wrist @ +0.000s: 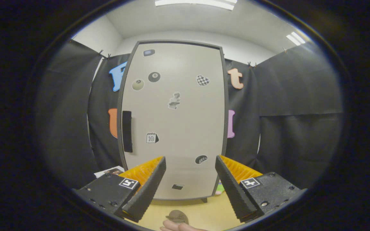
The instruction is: Open the shoe cabinet door, grab the shoes and put them into the shoe cabinet, then close the shoe cabinet door.
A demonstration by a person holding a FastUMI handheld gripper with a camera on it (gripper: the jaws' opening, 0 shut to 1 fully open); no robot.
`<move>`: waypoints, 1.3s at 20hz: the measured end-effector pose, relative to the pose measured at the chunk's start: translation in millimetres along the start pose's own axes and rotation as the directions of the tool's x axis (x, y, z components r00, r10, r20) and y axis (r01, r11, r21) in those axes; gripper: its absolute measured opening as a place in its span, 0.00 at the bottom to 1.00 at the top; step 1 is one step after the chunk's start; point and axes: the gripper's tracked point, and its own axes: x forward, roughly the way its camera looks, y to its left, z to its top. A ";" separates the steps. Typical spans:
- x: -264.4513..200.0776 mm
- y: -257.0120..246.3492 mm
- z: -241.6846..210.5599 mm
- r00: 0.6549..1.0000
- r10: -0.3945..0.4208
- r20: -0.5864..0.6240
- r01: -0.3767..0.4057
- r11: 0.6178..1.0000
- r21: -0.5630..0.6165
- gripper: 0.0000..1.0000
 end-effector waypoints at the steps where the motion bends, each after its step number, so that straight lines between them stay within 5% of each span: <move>1: 2.5 1.7 -1.5 1.000 0.002 -0.003 -0.002 1.000 0.003 1.00; 7: 20.7 20.6 -8.2 0.999 0.034 -0.027 -0.033 0.999 0.027 1.00; 19: 95.1 159.6 34.4 0.942 0.336 0.013 -0.337 0.940 0.052 0.99; 24: 128.8 193.6 19.0 0.940 0.332 -0.081 -0.327 0.943 0.069 0.95; 26: 142.8 188.7 20.7 0.956 0.281 -0.088 -0.276 0.959 0.062 0.71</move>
